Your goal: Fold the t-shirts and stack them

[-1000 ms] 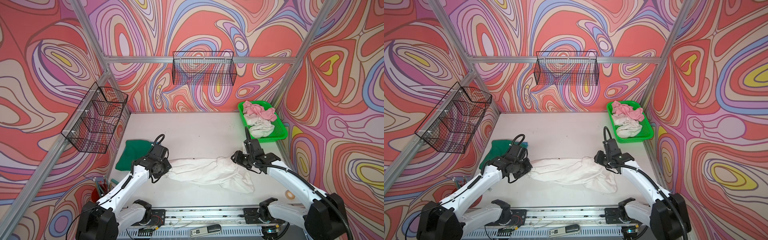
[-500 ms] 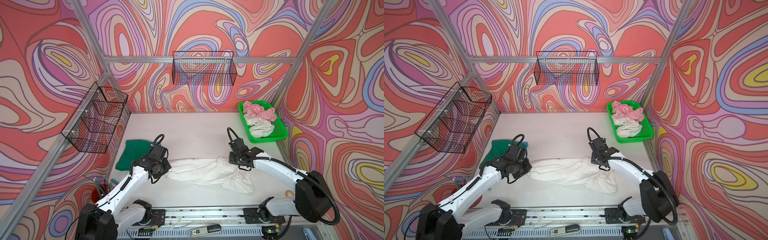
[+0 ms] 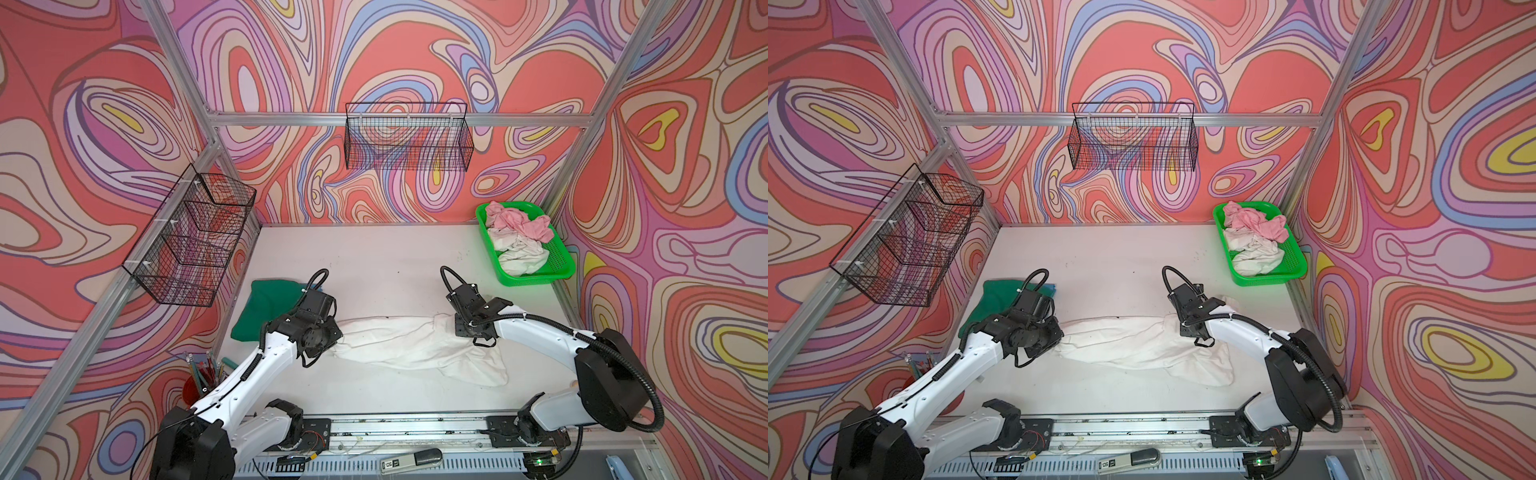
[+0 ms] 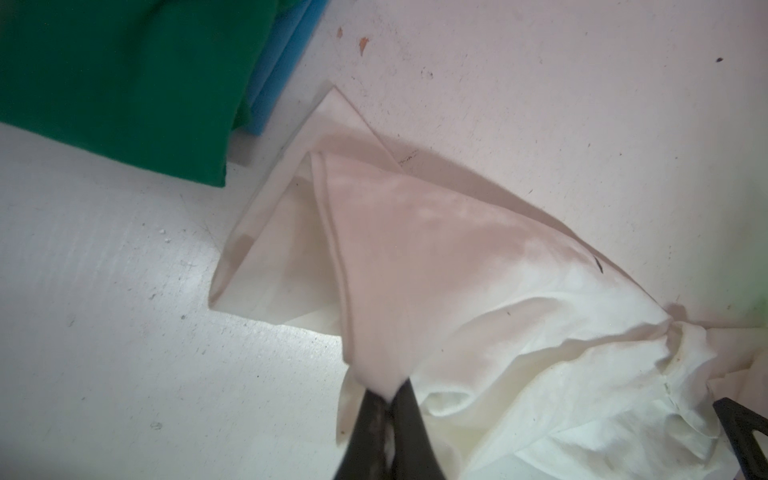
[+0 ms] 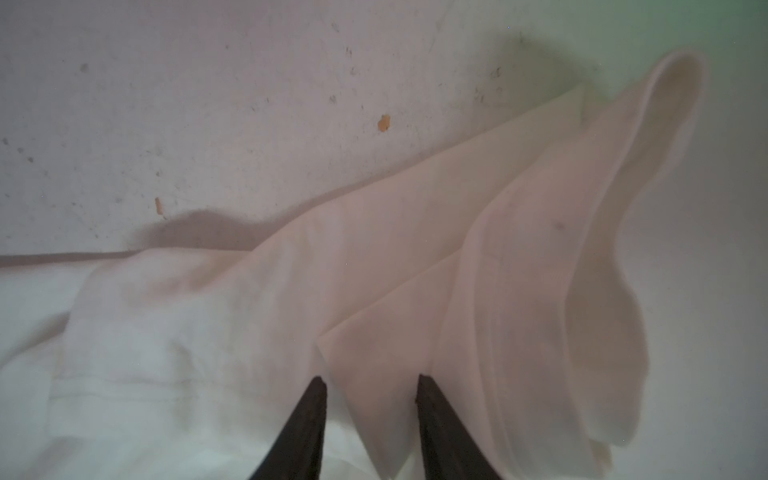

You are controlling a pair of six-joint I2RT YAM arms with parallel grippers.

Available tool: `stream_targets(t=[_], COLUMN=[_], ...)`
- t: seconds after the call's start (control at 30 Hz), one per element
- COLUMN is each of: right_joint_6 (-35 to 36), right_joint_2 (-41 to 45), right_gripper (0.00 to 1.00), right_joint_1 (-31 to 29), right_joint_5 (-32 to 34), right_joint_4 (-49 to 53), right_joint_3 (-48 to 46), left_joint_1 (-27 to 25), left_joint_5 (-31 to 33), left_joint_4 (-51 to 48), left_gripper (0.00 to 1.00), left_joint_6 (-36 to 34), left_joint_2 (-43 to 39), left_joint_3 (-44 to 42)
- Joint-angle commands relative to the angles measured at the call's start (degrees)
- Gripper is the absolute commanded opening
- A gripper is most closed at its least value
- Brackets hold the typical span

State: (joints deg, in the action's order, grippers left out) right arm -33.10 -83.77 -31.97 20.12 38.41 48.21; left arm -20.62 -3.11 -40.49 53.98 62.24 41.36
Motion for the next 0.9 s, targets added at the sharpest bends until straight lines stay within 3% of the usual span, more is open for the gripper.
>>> stream_targets(t=[0.0,0.17,0.63,0.87], right_joint_6=[-0.18,-0.05,0.32,-0.47], right_joint_2=[-1.23,-2.55,-3.9,-4.18], right_gripper=[0.35,0.3,0.36,0.18], right_joint_1=[-0.45,-0.91,-2.79,-3.1], right_joint_5=[2.97,2.97,1.85,4.38], right_joint_4=[1.44,1.32,1.91,2.76], right_joint_3=[-0.27,0.13,0.67,0.93], left_joint_1=[0.23,0.2,0.23,0.21], left_joint_5=[1.39,1.64,2.03,2.12], left_joint_4=[-0.91,-0.85,-0.53,-0.49], left_gripper=[0.0,0.0,0.0,0.0], left_joint_6=[-0.44,-0.45,-0.71,-0.88], left_joint_2=[-0.54,-0.75,-0.58,-0.39], left_joint_3=[-0.67,-0.75,-1.29,-1.29])
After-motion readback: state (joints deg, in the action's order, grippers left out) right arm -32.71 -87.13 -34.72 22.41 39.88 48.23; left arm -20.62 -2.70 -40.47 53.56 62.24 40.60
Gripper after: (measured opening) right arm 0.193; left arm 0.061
